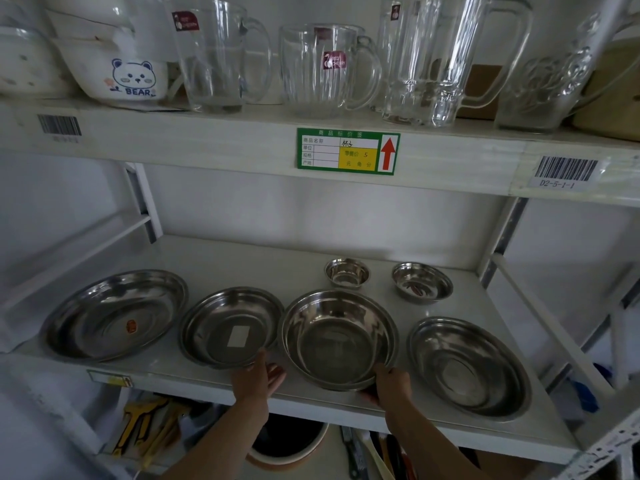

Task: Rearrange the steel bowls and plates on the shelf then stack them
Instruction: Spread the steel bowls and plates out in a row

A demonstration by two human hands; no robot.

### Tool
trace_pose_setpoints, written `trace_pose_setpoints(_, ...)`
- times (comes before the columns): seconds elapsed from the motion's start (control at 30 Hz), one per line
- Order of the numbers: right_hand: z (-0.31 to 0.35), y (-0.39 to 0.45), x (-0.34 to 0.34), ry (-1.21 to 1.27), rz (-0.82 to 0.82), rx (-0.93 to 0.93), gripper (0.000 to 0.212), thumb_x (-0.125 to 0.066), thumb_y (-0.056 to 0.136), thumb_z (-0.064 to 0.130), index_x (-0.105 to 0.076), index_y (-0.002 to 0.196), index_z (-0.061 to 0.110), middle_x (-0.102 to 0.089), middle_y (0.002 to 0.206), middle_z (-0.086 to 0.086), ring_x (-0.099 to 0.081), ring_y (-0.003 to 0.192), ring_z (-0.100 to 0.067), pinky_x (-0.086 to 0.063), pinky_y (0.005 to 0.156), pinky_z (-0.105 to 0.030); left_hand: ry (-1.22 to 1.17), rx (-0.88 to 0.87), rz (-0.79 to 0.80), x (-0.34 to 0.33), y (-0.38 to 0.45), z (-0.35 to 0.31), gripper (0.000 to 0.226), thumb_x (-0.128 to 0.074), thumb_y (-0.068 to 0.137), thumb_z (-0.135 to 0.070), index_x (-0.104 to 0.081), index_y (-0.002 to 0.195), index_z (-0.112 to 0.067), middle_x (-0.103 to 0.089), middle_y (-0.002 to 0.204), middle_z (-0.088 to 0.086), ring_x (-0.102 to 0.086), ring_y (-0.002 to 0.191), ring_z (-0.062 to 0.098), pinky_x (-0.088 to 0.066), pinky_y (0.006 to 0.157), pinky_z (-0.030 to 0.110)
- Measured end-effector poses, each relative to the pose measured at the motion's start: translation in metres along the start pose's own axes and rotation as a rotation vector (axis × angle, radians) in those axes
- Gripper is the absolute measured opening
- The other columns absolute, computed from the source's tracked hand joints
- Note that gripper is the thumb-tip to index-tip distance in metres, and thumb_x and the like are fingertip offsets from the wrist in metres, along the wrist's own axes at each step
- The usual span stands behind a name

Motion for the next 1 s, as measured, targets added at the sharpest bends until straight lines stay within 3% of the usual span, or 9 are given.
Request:
trace_pose_setpoints(0.13, 0.000, 0.002, -0.001, -0.018, 0.005, 0.000, 0.023, -0.055, 0.097, 0.017, -0.063, 0.085, -0.002, -0.070, 0.077, -0.021, -0.071, 0.071, -0.035, -0.061, 0.066, -0.042, -0.084, 0.007, -0.075, 0.011, 0.001, -0.009, 0.028, -0.060, 0.093, -0.027, -0.059, 0.093, 0.001, -0.062, 0.080, 0.018, -0.064, 0.072, 0.027, -0.062, 0.058, 0.030)
trace_pose_setpoints(0.27, -0.001, 0.002, -0.001, -0.012, 0.001, -0.008, 0.022, -0.056, 0.096, 0.016, -0.062, 0.081, 0.001, -0.068, 0.075, -0.019, -0.070, 0.068, -0.033, -0.061, 0.067, -0.043, -0.252, 0.024, -0.118, 0.019, 0.007, -0.017, 0.025, -0.048, 0.100, -0.020, -0.056, 0.102, 0.003, -0.061, 0.089, 0.018, -0.063, 0.084, 0.029, -0.054, 0.091, 0.039)
trace_pose_setpoints(0.3, 0.000, 0.002, -0.001, -0.011, -0.001, -0.007, 0.021, -0.055, 0.096, 0.015, -0.062, 0.083, -0.001, -0.068, 0.075, -0.018, -0.068, 0.064, -0.030, -0.059, 0.059, -0.038, -0.293, 0.036, -0.119, 0.020, 0.008, -0.019, 0.023, -0.042, 0.102, -0.017, -0.056, 0.101, 0.002, -0.062, 0.099, 0.020, -0.062, 0.085, 0.028, -0.055, 0.088, 0.037)
trace_pose_setpoints(0.4, 0.001, 0.002, 0.001, -0.014, -0.007, -0.002, 0.019, -0.053, 0.097, 0.013, -0.064, 0.090, -0.002, -0.066, 0.075, -0.017, -0.065, 0.058, -0.024, -0.048, 0.045, -0.026, -0.355, 0.063, -0.135, 0.023, 0.012, -0.021, 0.033, -0.037, 0.102, -0.013, -0.049, 0.128, 0.004, -0.057, 0.119, 0.021, -0.059, 0.081, 0.023, -0.055, 0.046, 0.021)
trace_pose_setpoints(0.57, -0.002, 0.006, 0.002, -0.009, 0.000, -0.001, 0.018, -0.055, 0.096, 0.013, -0.063, 0.086, -0.001, -0.069, 0.080, -0.020, -0.068, 0.064, -0.029, -0.052, 0.050, -0.030, -0.352, 0.028, -0.153, 0.026, 0.014, -0.023, 0.038, -0.042, 0.100, -0.012, -0.043, 0.137, -0.001, -0.052, 0.117, 0.015, -0.058, 0.099, 0.029, -0.056, 0.044, 0.024)
trace_pose_setpoints(0.63, -0.004, 0.008, 0.001, -0.012, 0.004, -0.001, 0.019, -0.055, 0.096, 0.012, -0.062, 0.082, 0.002, -0.070, 0.080, -0.021, -0.069, 0.067, -0.032, -0.057, 0.057, -0.035, -0.326, 0.005, -0.134, 0.024, 0.012, -0.026, 0.038, -0.045, 0.100, -0.010, -0.044, 0.136, 0.001, -0.052, 0.113, 0.017, -0.059, 0.091, 0.030, -0.059, 0.054, 0.028)
trace_pose_setpoints(0.73, -0.005, 0.011, 0.000, -0.013, 0.010, 0.007, 0.018, -0.056, 0.095, 0.013, -0.064, 0.084, 0.001, -0.071, 0.084, -0.023, -0.072, 0.075, -0.036, -0.061, 0.072, -0.044, -0.259, -0.016, -0.160, 0.026, 0.015, -0.030, 0.039, -0.047, 0.099, -0.010, -0.045, 0.135, 0.004, -0.055, 0.123, 0.025, -0.061, 0.105, 0.038, -0.055, 0.088, 0.041)
trace_pose_setpoints(0.83, -0.006, 0.014, 0.001, -0.023, 0.004, 0.018, 0.018, -0.056, 0.094, 0.015, -0.065, 0.089, 0.000, -0.071, 0.086, -0.023, -0.072, 0.081, -0.038, -0.060, 0.077, -0.049, -0.213, -0.044, -0.134, 0.024, 0.008, -0.039, 0.038, -0.047, 0.099, -0.009, -0.046, 0.134, 0.004, -0.056, 0.125, 0.023, -0.062, 0.105, 0.036, -0.061, 0.064, 0.030)
trace_pose_setpoints(1.0, -0.006, 0.016, 0.004, -0.024, -0.024, 0.017, 0.021, -0.056, 0.094, 0.017, -0.065, 0.090, -0.001, -0.070, 0.085, -0.021, -0.070, 0.079, -0.036, -0.056, 0.060, -0.036, -0.193, -0.061, -0.163, 0.024, -0.002, -0.044, 0.037, -0.049, 0.098, -0.011, -0.049, 0.133, 0.002, -0.057, 0.122, 0.022, -0.063, 0.085, 0.028, -0.056, 0.042, 0.022)
Point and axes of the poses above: each hand's wrist, its own y-axis towards the middle knuckle, its own x-axis out of the back of the hand, z = x × y, the point moved 9 cm from there along y, towards the middle knuckle
